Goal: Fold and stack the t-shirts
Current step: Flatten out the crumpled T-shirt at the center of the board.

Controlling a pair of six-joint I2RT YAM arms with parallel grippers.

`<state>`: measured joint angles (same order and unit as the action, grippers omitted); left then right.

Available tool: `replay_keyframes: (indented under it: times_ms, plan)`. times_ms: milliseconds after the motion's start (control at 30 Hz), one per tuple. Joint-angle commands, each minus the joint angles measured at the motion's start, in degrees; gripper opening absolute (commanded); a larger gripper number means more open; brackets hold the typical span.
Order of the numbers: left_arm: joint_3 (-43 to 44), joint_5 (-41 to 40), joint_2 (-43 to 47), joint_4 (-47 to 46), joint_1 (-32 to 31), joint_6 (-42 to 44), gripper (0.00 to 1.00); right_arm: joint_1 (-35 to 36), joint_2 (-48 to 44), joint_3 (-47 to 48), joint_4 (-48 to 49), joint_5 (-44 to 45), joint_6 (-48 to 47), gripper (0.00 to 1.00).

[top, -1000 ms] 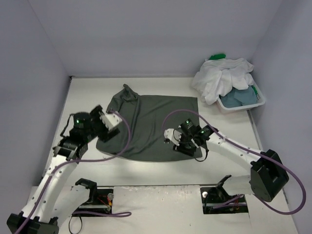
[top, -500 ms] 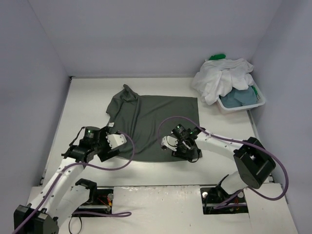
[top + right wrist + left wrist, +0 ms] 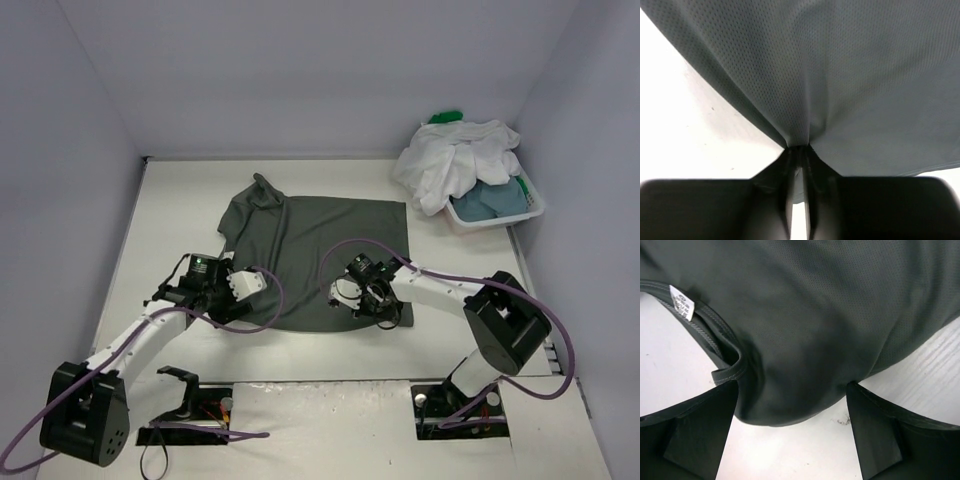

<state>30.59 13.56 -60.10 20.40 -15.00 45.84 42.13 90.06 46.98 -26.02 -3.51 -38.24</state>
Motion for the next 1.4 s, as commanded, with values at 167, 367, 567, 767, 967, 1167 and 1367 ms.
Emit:
replay_keyframes:
  times_ms: [167,367,567,767,967,1167,1367]
  plan:
    - [2.19,0.15,-6.25,-7.83,-0.11,0.47,0.82,-0.99,0.3,1.7,1.59,0.43,-1.22,0.0]
    - [7.81,-1.44,-9.51,-3.64,0.24,-1.02,0.19,-1.26,-5.33,2.24,0.09,-0.71,-2.45,0.0]
    - [15.72,6.56,-4.6,14.71,0.85,0.47,0.1,-0.3,-10.78,-3.47,-1.22,-2.03,-4.21,0.0]
    - [21.0,6.39,2.61,21.43,0.94,0.47,0.11,-1.69,-12.11,-1.73,-0.96,-2.9,-6.4,0.0]
    - [23.99,1.57,0.52,14.06,0.94,-0.23,0.11,-9.34,-6.5,8.64,0.88,-5.8,-8.87,0.0]
    - [26.98,4.35,-13.35,15.36,1.03,-0.76,0.13,-14.88,1.69,14.19,2.03,-8.17,-11.68,0.0]
    - [22.42,7.61,-15.4,15.55,1.12,1.17,0.39,-16.11,4.94,12.0,3.34,-8.88,-13.17,0.0]
